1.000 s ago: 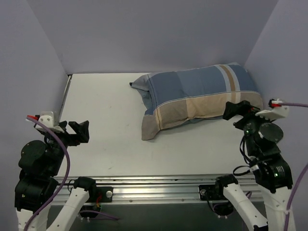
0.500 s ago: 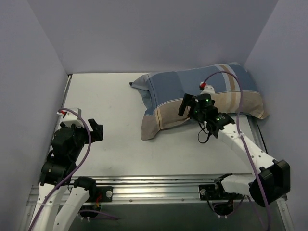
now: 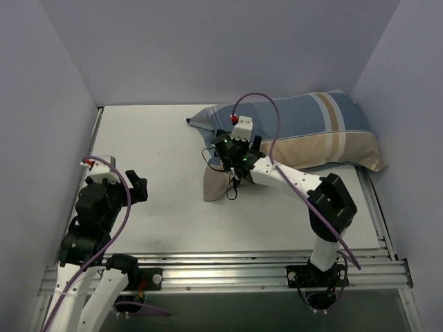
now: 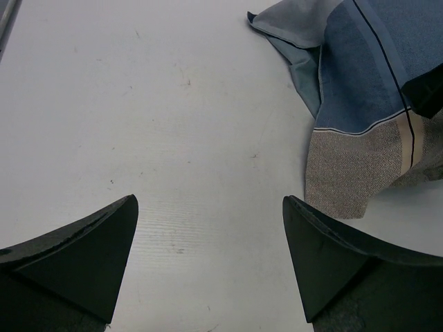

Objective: Remove the pillowcase from the pillow

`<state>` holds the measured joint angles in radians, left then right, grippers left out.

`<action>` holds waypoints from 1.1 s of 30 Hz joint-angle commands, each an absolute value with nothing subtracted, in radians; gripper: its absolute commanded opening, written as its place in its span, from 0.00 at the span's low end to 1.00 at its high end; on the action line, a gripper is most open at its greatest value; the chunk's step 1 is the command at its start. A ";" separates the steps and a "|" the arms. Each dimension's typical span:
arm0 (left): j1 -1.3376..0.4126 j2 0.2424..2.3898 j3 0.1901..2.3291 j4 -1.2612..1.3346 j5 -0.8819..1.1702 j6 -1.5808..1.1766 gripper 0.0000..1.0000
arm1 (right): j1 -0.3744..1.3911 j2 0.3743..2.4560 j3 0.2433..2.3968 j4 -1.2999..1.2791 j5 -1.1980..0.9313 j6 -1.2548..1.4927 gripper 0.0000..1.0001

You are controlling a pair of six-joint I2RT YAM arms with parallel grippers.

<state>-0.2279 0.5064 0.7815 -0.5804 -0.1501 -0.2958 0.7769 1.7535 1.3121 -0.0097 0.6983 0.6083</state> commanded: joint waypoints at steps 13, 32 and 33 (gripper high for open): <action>-0.224 0.494 0.793 -0.541 -0.202 -0.304 0.94 | 0.891 1.743 1.240 0.024 0.493 0.313 0.00; -0.224 0.563 0.830 -0.581 -0.129 -0.391 0.94 | 1.299 1.278 0.925 -0.221 0.041 0.354 0.22; -0.224 0.578 0.828 -0.577 -0.115 -0.399 0.94 | 1.298 1.257 0.913 -0.227 0.049 0.374 0.31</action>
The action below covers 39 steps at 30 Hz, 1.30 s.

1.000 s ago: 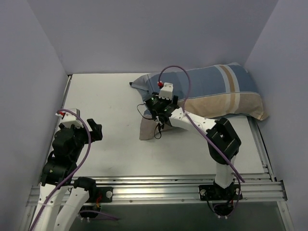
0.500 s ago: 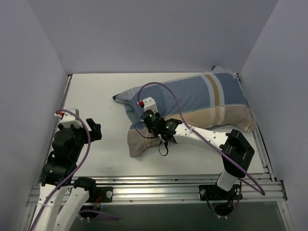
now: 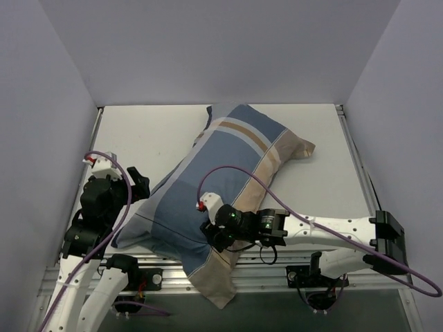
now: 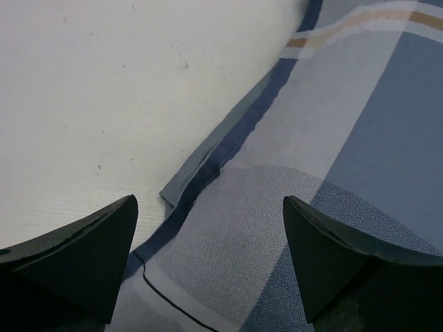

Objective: Remove the pillowcase from the pillow

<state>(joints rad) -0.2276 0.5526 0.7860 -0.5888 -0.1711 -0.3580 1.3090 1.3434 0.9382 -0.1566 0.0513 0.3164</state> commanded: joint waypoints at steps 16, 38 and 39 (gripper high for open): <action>-0.258 0.819 0.712 -0.394 0.227 -0.658 1.00 | 0.608 0.983 0.884 -0.187 0.097 0.532 0.92; -0.557 0.715 0.664 -0.328 0.178 -0.832 0.94 | 0.272 1.434 0.985 0.091 -0.295 0.476 0.90; -0.558 0.709 0.689 -0.345 0.172 -0.819 0.94 | 0.231 1.427 0.986 0.056 -0.310 0.468 0.94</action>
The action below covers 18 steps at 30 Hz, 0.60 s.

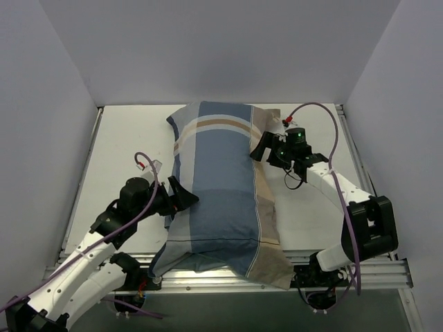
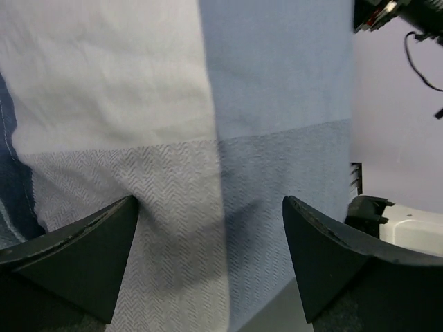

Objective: Remove the pillowcase from the pillow

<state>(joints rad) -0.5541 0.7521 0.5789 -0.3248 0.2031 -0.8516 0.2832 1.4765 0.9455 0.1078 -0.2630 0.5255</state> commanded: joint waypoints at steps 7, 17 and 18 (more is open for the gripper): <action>-0.554 0.770 0.917 -0.517 -0.039 -0.675 0.97 | 0.109 1.384 0.910 0.143 -0.572 0.502 1.00; -0.489 1.136 0.913 -0.324 -0.014 -0.652 0.94 | 0.126 1.563 0.894 0.337 -0.739 0.580 1.00; -0.486 1.153 0.890 -0.310 -0.009 -0.658 0.93 | 0.135 1.581 0.899 0.344 -0.744 0.575 1.00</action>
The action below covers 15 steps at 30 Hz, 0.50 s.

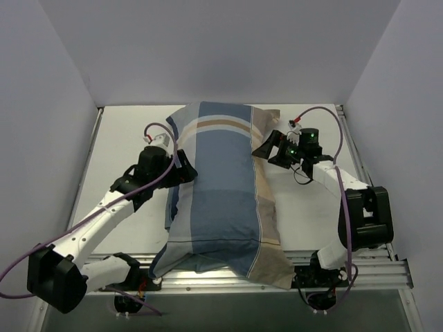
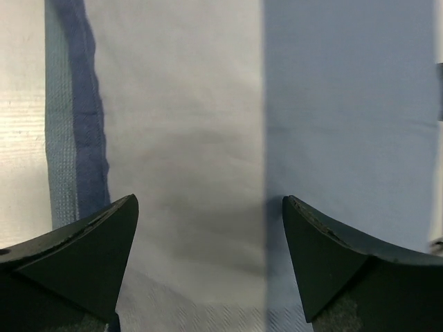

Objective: Remove the pillowcase from the pillow

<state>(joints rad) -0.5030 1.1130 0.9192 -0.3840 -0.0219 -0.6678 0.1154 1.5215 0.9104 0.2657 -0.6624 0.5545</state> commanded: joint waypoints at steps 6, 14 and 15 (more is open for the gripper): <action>-0.479 1.239 0.775 -0.196 0.032 -0.712 0.91 | 0.247 1.744 0.927 0.397 -0.733 0.555 0.99; -0.494 1.377 0.670 0.006 0.080 -0.790 0.82 | 0.285 1.729 0.989 0.282 -0.714 0.478 0.00; -0.505 1.397 0.673 0.037 0.087 -0.807 0.81 | 0.284 1.705 1.044 0.232 -0.691 0.453 0.00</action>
